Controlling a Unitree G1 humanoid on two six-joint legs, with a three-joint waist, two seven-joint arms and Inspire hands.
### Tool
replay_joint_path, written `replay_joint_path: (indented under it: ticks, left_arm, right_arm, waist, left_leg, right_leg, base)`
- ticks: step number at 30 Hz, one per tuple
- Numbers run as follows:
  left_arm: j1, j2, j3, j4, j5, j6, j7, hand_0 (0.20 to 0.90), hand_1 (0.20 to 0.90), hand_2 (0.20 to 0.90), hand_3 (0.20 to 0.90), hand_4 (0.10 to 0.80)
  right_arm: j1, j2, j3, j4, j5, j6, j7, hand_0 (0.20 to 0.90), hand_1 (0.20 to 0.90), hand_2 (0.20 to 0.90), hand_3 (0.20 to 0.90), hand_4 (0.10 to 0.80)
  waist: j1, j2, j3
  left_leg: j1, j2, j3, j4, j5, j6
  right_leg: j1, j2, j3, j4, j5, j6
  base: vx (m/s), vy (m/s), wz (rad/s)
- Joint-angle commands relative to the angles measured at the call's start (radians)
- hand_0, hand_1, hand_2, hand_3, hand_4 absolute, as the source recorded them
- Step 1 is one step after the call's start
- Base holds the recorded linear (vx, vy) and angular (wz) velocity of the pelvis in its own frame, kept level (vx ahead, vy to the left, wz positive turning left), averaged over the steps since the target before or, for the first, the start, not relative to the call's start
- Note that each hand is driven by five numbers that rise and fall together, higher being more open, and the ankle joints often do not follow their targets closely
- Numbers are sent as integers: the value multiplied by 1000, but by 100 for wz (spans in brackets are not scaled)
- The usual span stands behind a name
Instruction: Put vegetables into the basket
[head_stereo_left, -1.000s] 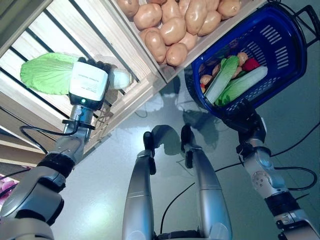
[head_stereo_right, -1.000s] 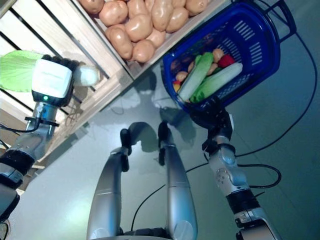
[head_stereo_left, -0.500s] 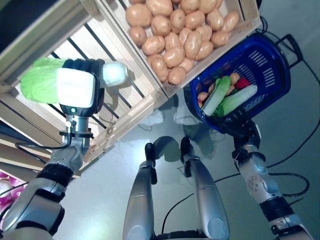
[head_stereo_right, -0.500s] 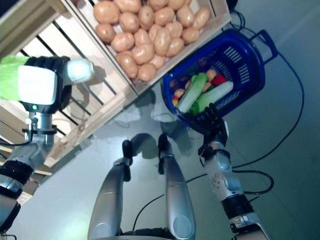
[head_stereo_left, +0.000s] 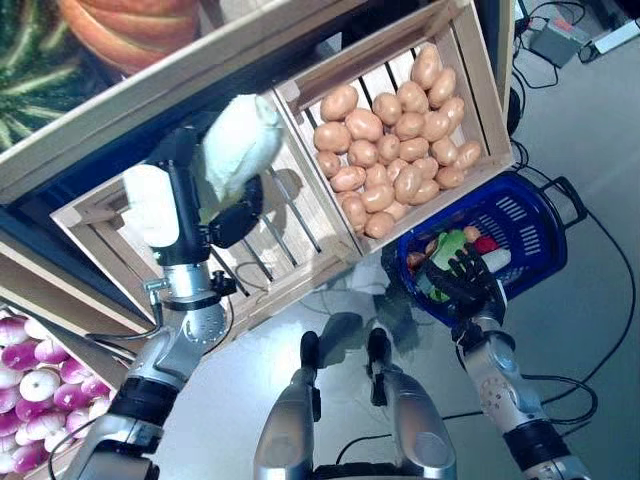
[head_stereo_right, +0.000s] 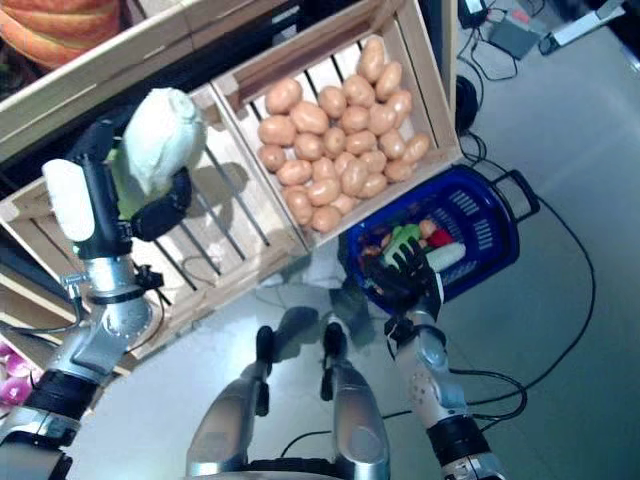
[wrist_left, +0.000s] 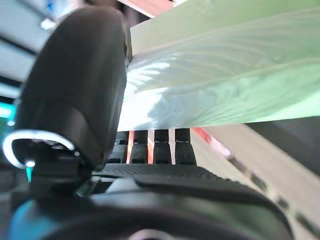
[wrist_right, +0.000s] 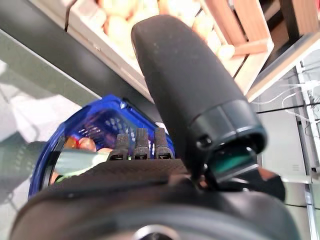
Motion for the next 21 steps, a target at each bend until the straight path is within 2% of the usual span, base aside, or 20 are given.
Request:
replay_joint_path:
  ticks: [1, 4, 6, 8, 15, 16, 17, 21]
  left_arm:
    - [38, -79, 69, -104, -251, -166, -148, 300, 300, 300, 300, 400]
    - [103, -129, 85, -167, -484, -171, -346, 300, 300, 300, 300, 400]
    - [125, -158, 79, -197, -638, -152, -444, 300, 300, 300, 300, 400]
    - [131, -187, 54, -199, -731, -119, -515, 300, 300, 300, 300, 400]
    - [114, -231, -5, -206, -928, -34, -641, 300, 300, 300, 300, 400]
    - [122, -242, -9, -212, -1011, 17, -700, 300, 300, 300, 300, 400]
    - [125, -245, -14, -212, -1021, 36, -722, 300, 300, 300, 300, 400]
    - [127, -225, -46, -225, -982, 115, -788, 300, 300, 300, 300, 400]
  right_arm:
    - [84, -3, -77, -105, -79, -88, -12, 900, 900, 900, 900, 800]
    - [126, 16, -85, -127, -131, -84, 7, 900, 900, 900, 900, 800]
    - [138, 17, -86, -131, -144, -73, 15, 900, 900, 900, 900, 800]
    - [135, 27, -80, -119, -118, -73, 30, 900, 900, 900, 900, 800]
    - [107, 47, -59, -119, -90, -92, 70, 900, 900, 900, 900, 800]
    - [109, 45, -57, -124, -90, -99, 120, 900, 900, 900, 900, 800]
    - [110, 42, -56, -127, -69, -102, 158, 900, 900, 900, 900, 800]
    - [113, 28, -50, -162, 36, -80, 332, 900, 900, 900, 900, 800]
  waist:
    - [2, 11, -225]
    - [5, 10, -266]
    - [7, 9, -286]
    - [9, 10, -307]
    - [14, 9, -338]
    - [12, 11, -346]
    - [11, 11, -349]
    - [10, 8, -368]
  left_leg:
    - [-8, -35, -37, 9, -38, -26]
    - [42, -32, -32, -15, -41, -25]
    - [60, -31, -30, -18, -47, -23]
    - [88, -28, -24, -38, -48, -22]
    - [130, -24, -19, -62, -49, -17]
    - [145, -21, -9, -57, -57, -15]
    - [151, -23, -8, -56, -60, -12]
    - [168, -24, 0, -56, -69, -9]
  right_leg:
    - [111, -52, -42, -98, 27, 53]
    - [160, -51, -42, -133, 40, 58]
    - [179, -51, -37, -145, 45, 59]
    - [204, -55, -38, -177, 63, 68]
    - [237, -64, -39, -195, 80, 79]
    - [247, -66, -39, -188, 77, 79]
    - [252, -66, -37, -190, 78, 80]
    - [267, -67, -35, -191, 76, 83]
  base:
    - [185, -2, 2]
    - [164, 0, -1]
    - [100, 3, 7]
    - [80, -2, 6]
    - [38, 5, 1]
    - [67, 23, -1]
    - [88, 22, -5]
    - [68, 0, -2]
